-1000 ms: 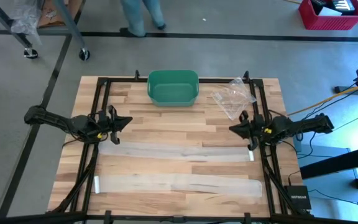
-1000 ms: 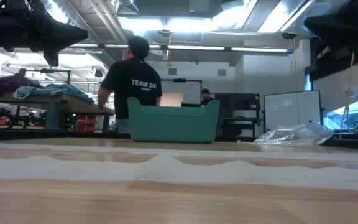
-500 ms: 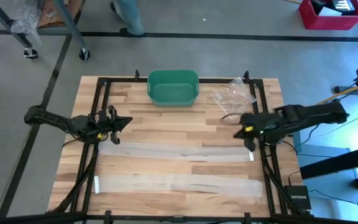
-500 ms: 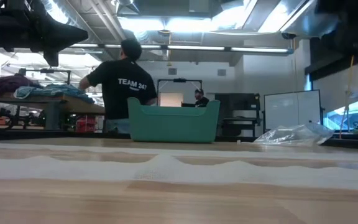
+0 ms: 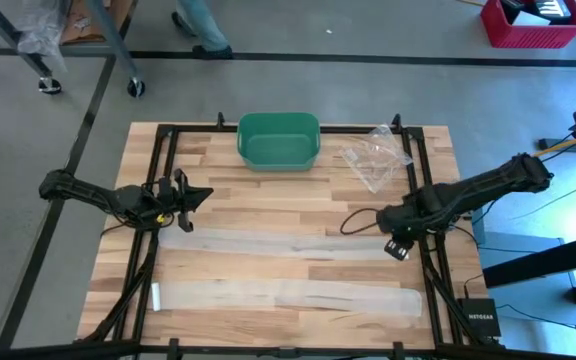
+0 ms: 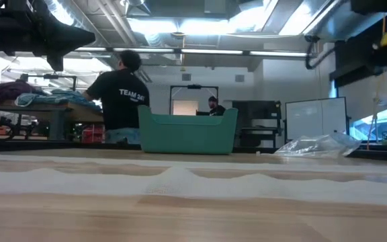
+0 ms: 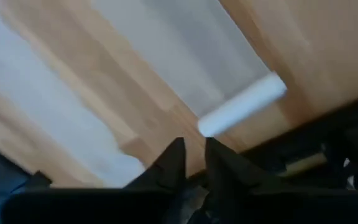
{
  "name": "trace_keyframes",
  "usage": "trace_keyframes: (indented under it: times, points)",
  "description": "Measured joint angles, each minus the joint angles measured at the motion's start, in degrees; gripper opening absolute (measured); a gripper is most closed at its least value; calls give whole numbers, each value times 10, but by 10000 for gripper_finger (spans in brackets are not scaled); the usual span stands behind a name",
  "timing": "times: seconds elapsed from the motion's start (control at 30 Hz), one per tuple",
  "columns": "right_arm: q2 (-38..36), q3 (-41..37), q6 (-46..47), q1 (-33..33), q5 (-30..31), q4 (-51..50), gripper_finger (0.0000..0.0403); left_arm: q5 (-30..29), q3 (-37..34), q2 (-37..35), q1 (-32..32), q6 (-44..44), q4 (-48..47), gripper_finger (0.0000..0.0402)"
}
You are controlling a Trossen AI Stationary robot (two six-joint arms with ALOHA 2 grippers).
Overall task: Roll bandage
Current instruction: Roll the top white bandage
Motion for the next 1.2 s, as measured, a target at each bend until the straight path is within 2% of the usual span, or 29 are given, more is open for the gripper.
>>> trace_keyframes:
  times: [0.2, 0.37, 0.53, 0.87, 1.2]
  points:
    - [-1, -10, 98, 47, 49, 19, 158, 0, 0, 0, 0, -14, 0, 4]
    - [1, -10, 143, 67, 73, 27, 196, 0, 0, 0, 0, -15, 2, 4]
    - [43, -10, 111, 68, 72, 45, 195, 0, 0, 0, 0, -15, 4, 4]
    - [216, -13, 42, 57, 14, 16, 178, 0, 0, 0, 0, -12, 4, 4]
    - [235, -54, 51, 57, 5, 82, 177, 0, 0, 0, 0, -14, 4, 4]
